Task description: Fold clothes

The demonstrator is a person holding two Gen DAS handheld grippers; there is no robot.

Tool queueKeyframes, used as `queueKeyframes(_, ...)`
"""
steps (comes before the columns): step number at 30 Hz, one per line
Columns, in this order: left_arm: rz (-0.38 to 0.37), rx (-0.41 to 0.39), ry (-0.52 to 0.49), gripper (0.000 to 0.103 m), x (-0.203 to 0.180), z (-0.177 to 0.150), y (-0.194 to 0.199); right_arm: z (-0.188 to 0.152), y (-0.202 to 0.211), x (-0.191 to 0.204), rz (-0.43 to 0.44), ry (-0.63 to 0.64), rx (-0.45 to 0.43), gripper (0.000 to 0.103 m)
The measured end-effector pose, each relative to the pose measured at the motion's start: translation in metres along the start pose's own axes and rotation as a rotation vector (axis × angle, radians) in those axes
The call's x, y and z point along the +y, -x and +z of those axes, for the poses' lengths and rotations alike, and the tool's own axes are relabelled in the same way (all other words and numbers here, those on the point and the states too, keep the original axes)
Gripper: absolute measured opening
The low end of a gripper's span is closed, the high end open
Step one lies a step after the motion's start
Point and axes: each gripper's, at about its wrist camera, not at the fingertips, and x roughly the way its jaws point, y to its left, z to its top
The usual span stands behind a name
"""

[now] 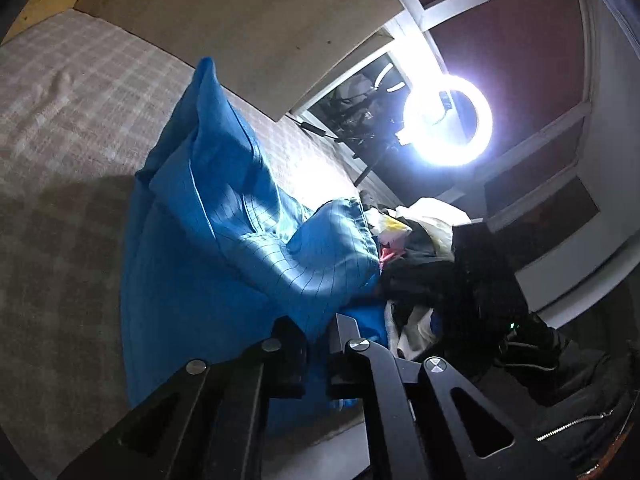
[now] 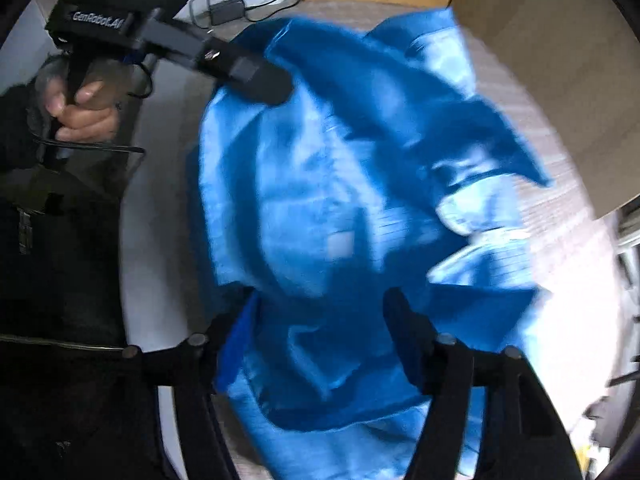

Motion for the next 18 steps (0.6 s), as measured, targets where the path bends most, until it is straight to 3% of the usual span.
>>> queueKeyframes(1, 0.001, 0.0, 0.005, 0.004, 0.001, 0.001, -0.001, -0.002, -0.001, 0.001, 0.005, 0.008, 0.007, 0.005)
queueKeyframes(5, 0.029, 0.0, 0.032, 0.004, 0.004, 0.002, -0.004, -0.013, 0.018, -0.002, -0.06, 0.023, -0.058, 0.004)
queueKeyframes(7, 0.03, -0.013, 0.08, 0.012, 0.009, 0.0, -0.004, -0.017, 0.035, -0.004, -0.12, 0.015, -0.108, 0.004)
queueKeyframes(11, 0.052, -0.071, 0.119, 0.013, 0.01, -0.008, -0.002, -0.025, 0.057, -0.002, -0.202, 0.002, -0.184, 0.004)
queueKeyframes(12, 0.063, -0.085, 0.128, 0.019, 0.01, -0.011, 0.001, -0.027, 0.056, -0.002, -0.216, -0.008, -0.191, 0.004)
queueKeyframes(15, 0.122, -0.133, 0.142, 0.03, 0.012, -0.024, 0.013, -0.027, 0.045, 0.006, -0.224, -0.023, -0.175, 0.004)
queueKeyframes(18, 0.175, -0.139, 0.155, 0.03, 0.013, -0.035, 0.022, -0.024, 0.024, 0.015, -0.19, -0.017, -0.103, 0.005)
